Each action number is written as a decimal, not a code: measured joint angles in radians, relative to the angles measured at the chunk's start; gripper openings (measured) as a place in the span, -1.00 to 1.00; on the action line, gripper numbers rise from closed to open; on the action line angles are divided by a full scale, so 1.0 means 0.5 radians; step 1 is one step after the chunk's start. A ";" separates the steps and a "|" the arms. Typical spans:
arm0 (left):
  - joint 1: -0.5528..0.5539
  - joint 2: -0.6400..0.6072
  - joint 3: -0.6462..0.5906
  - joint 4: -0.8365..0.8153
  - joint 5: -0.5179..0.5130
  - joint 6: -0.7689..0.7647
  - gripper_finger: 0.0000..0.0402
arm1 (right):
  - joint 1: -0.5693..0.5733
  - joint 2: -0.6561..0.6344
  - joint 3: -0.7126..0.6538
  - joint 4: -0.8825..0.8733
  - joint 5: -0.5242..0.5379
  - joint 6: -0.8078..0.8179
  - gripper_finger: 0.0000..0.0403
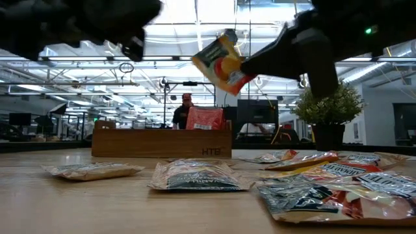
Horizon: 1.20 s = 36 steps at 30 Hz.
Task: Pick & Place Tea
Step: Put the yellow tea bag into the left section of the wooden organizer
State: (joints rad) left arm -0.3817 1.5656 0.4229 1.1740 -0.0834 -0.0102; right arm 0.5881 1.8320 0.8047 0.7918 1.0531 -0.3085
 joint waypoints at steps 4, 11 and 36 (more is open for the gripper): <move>0.004 0.260 0.225 -0.068 -0.126 0.100 -0.79 | 0.071 0.000 -0.001 0.201 0.178 -0.268 -1.00; 0.070 0.485 0.521 -0.082 -0.321 0.206 -0.79 | 0.130 -0.002 -0.001 0.290 0.251 -0.538 -1.00; -0.112 0.232 0.553 -1.209 -1.384 -0.073 -0.74 | 0.189 -0.002 -0.002 0.230 0.406 -0.508 -1.00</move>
State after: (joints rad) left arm -0.4379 1.6819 0.6993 0.5693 -0.7752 -0.0467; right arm 0.6827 1.8309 0.8040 0.9071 1.2560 -0.5626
